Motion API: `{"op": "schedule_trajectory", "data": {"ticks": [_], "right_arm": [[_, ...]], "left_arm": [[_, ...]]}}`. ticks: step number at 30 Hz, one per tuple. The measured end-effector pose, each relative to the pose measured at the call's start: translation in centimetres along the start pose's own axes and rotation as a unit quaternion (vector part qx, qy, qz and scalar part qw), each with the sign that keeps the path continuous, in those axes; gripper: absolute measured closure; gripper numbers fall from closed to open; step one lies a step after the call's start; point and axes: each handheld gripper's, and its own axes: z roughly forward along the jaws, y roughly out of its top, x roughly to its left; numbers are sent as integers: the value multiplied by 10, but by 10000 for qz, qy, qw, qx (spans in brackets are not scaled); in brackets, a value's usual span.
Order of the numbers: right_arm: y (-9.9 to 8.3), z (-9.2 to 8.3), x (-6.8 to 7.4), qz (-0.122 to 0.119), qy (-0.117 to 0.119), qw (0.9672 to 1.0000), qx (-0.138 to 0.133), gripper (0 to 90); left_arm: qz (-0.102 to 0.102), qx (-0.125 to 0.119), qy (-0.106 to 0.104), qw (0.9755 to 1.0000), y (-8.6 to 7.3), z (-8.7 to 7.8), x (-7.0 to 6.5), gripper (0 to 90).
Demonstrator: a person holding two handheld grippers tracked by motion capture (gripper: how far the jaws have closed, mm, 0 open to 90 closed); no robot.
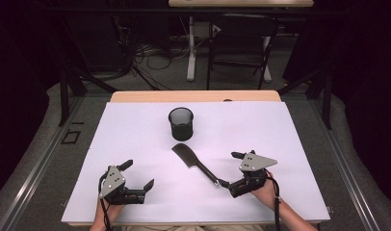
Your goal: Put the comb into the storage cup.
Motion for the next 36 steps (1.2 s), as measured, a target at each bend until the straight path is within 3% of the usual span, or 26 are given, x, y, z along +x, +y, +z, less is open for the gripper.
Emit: {"op": "schedule_trajectory", "data": {"ticks": [9,23,36], "right_arm": [[1,12,1,11,123,9996,247,0],[9,30,3,-66,219,9989,418,0],[13,46,9,-131,449,9971,601,9]], "left_arm": [[-24,12,16,10000,0,1,0,0],[-9,36,-15,10000,-1,2,0,0],[1,22,19,10000,0,2,0,0]]}}
